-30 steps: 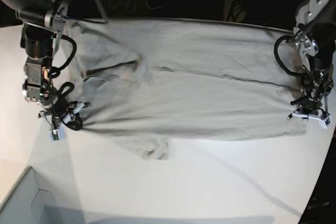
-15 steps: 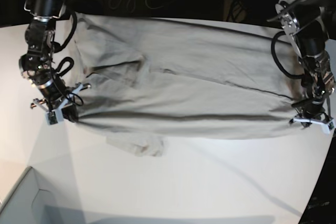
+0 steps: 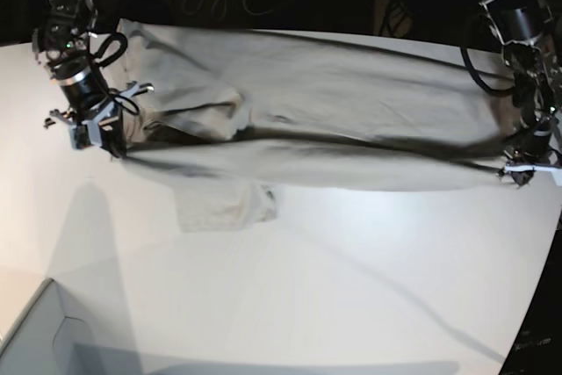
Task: Layout the t-shirt on the table in an organized manner, then fold the t-shirt properly
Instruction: 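Fold the held hem over toward the collar with both grippers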
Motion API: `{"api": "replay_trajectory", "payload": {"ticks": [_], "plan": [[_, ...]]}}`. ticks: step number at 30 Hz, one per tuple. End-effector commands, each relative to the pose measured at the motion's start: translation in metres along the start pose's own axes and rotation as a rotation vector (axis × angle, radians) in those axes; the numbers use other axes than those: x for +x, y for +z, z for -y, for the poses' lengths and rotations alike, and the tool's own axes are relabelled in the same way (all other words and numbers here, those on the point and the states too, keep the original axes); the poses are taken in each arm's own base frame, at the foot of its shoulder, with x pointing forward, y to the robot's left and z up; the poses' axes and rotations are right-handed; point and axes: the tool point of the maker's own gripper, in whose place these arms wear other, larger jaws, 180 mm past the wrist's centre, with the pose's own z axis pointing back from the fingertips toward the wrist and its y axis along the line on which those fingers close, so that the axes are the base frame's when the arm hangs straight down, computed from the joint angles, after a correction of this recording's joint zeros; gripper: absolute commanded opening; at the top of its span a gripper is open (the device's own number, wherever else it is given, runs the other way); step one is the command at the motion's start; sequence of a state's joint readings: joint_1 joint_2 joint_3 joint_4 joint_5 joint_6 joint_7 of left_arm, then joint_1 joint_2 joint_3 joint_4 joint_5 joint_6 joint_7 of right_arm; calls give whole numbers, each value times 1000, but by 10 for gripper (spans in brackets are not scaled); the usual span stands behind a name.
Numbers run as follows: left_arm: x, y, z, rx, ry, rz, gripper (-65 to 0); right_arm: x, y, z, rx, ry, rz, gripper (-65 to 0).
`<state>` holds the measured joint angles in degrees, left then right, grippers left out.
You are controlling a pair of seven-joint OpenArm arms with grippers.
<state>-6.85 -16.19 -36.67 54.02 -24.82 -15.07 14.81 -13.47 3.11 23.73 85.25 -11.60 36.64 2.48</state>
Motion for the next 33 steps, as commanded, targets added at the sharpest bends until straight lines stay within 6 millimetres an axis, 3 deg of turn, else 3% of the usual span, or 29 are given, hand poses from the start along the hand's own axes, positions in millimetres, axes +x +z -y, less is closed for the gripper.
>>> {"api": "replay_trajectory", "payload": {"ticks": [1,6,14,16,22,25,29,33], "plan": [[22,0,-1,-8,-12,57,-650,7,5,-1,9,-2,42,-650],[13,2,-3,-3,-12,40,-650,-10,18,-9,23,-14,17,-650],[-8,13,-20,23,-31,-7,-642,-38,23,-17,51,-41,-53,-650],[-11,14,-21,24,-34,-15,-588,-40,23,-21,80,-49,-60,-627],[-17,20,-27,35,-35,-24,-323,-31,28,-19,73,-31,-35,-421],[-3,28,-21,15,-69,16,-296,-17,35,-14,48,-9,-3,-377],[28,36,-2,-41,-48,107,-297,9,36,-14,26,9,60,-377],[55,34,0,-58,-21,159,-297,22,32,-13,15,10,92,-375]]}}
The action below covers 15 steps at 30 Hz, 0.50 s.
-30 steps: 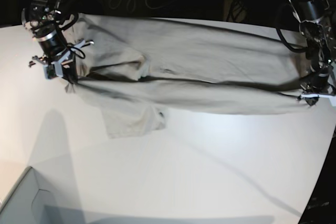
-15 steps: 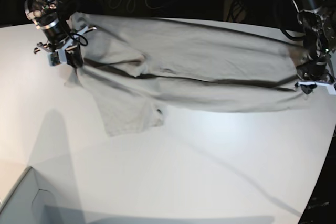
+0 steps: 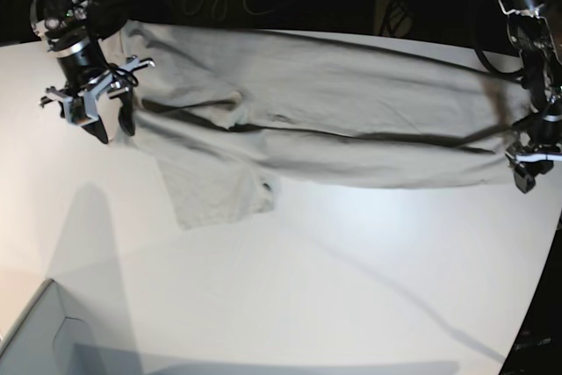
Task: Layout the t-shirt on the table in an organized manner, then fold the t-shirt properly
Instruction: 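Fold the held hem over toward the collar with both grippers, then release with the right gripper and move it to the shirt's side edge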
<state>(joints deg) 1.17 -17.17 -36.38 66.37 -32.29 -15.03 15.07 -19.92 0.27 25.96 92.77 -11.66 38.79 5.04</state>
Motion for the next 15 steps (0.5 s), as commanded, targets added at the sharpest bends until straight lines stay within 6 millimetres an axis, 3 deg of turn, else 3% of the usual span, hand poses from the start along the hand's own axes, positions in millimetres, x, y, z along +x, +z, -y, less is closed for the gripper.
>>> {"api": "replay_trajectory", "payload": {"ticks": [1,4,10,15], "plan": [[30,-7,0,-4,-17,66,-297,17,-4,1,11,3,55,-373],[25,-27,-5,29,-3,36,-297,22,-9,1,12,5,68,-373],[-10,-59,-27,115,7,-112,-297,30,-14,6,4,11,88,-373],[-32,-73,-24,137,9,-199,-297,28,-17,8,3,22,59,-373]]}}
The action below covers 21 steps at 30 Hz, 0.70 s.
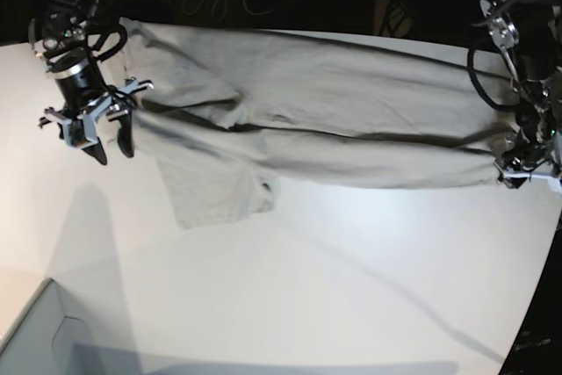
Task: Layout the t-shirt on the table in an organized manner, then fold the t-shirt properly
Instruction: 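Release with the right gripper and move it to the shirt's side edge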
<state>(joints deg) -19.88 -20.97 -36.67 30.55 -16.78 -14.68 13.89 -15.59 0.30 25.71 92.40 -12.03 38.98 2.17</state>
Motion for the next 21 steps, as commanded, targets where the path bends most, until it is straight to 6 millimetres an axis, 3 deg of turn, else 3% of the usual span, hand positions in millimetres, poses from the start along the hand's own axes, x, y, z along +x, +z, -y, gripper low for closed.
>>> {"api": "replay_trajectory", "payload": {"ticks": [1,6,14,18,21], "plan": [[22,-1,3,-11,-17,42,-297,16,-1,3,8,10,49,-373],[26,-4,10,-18,-20,44,-297,20,-4,7,-2,15,47,-373],[31,-2,8,-17,-14,52,-296,68,-4,6,-8,87,154,-372],[41,0,0,-4,-27,65,-295,69,-8,7,-8,88,143,-372],[59,3,5,-16,-44,109,-295,74,-14,10,-15,91,136,-372]]}}
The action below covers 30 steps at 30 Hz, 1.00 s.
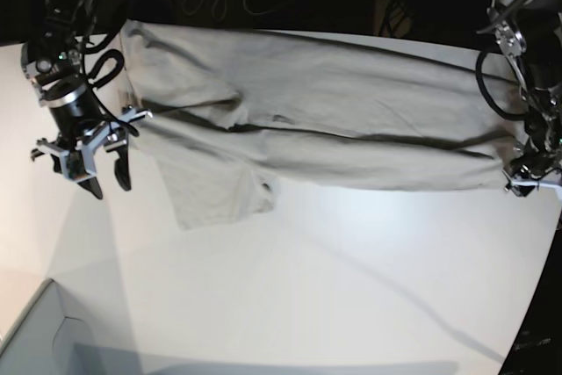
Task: Layout the t-shirt on the table in an organized manner, then fold the t-shirt properly
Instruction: 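Release with the right gripper and move it to the shirt's side edge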
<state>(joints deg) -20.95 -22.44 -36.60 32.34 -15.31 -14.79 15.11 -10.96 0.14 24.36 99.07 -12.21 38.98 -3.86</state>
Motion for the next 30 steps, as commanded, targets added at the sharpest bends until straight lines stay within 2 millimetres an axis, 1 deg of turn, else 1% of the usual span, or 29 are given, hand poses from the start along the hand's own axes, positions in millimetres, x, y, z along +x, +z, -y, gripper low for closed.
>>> {"api": "replay_trajectory", "payload": {"ticks": [1,5,9,11,13,15,17,19,26,28,30], "plan": [[39,2,7,-21,-8,90,-295,19,-2,2,7,6,64,-372],[41,4,12,-30,-32,41,-295,22,-6,5,1,10,55,-372],[51,2,21,-39,-25,54,-296,22,-6,5,1,10,55,-372],[52,1,23,-40,-26,53,-297,22,-6,5,1,10,55,-372],[42,-2,19,-24,-44,25,-297,21,-7,5,2,9,54,-372],[34,-8,22,-16,-63,-15,-297,21,-7,5,2,9,54,-372],[18,-14,23,-6,-75,-72,-297,21,-7,5,2,9,54,-372],[10,-16,24,-3,-74,-100,-297,21,-6,5,2,9,52,-372],[5,-16,23,0,-81,-114,-303,19,-5,5,2,9,47,-372],[5,-16,23,0,-79,-114,-354,19,-5,5,2,9,47,-372],[5,-16,23,-1,-73,-113,-451,21,-6,6,1,10,52,-372]]}}
